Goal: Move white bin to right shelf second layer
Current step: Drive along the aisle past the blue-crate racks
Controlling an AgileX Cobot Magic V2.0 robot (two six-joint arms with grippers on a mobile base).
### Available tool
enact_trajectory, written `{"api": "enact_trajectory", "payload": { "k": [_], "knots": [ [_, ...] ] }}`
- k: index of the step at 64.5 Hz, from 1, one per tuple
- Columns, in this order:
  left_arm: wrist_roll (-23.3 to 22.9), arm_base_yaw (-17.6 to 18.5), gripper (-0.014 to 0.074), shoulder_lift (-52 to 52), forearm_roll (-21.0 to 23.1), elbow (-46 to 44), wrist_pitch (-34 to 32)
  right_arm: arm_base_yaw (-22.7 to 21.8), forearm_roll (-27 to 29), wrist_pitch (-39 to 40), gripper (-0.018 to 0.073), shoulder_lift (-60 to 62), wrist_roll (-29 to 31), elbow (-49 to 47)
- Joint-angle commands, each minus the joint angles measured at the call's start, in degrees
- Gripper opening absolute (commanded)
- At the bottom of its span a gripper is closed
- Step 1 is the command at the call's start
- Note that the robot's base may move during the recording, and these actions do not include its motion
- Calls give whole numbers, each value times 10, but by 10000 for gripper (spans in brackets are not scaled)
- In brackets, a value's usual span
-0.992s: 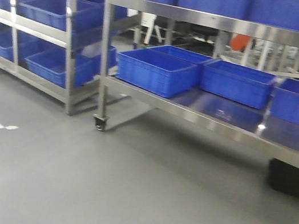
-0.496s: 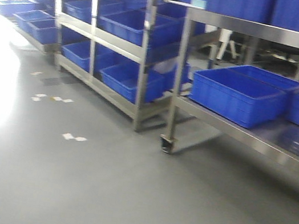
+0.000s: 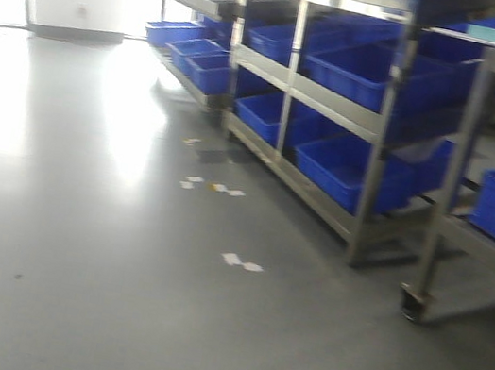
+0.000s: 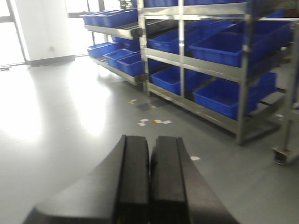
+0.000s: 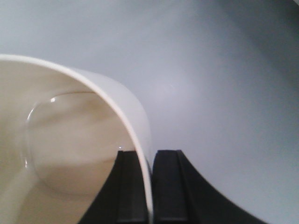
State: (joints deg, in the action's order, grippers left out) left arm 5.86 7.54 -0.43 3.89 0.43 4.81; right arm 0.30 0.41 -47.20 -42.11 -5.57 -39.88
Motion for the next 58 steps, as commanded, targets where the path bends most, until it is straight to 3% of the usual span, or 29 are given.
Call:
{"api": "enact_trajectory", "payload": {
  "k": [1,58],
  "knots": [
    [-1,3,85,-8,3,21,-48,0,1,45,48,1,4,-15],
    [-1,3,85,-8,3,21,-48,0,1,45,48,1,4,-15]
  ]
}}
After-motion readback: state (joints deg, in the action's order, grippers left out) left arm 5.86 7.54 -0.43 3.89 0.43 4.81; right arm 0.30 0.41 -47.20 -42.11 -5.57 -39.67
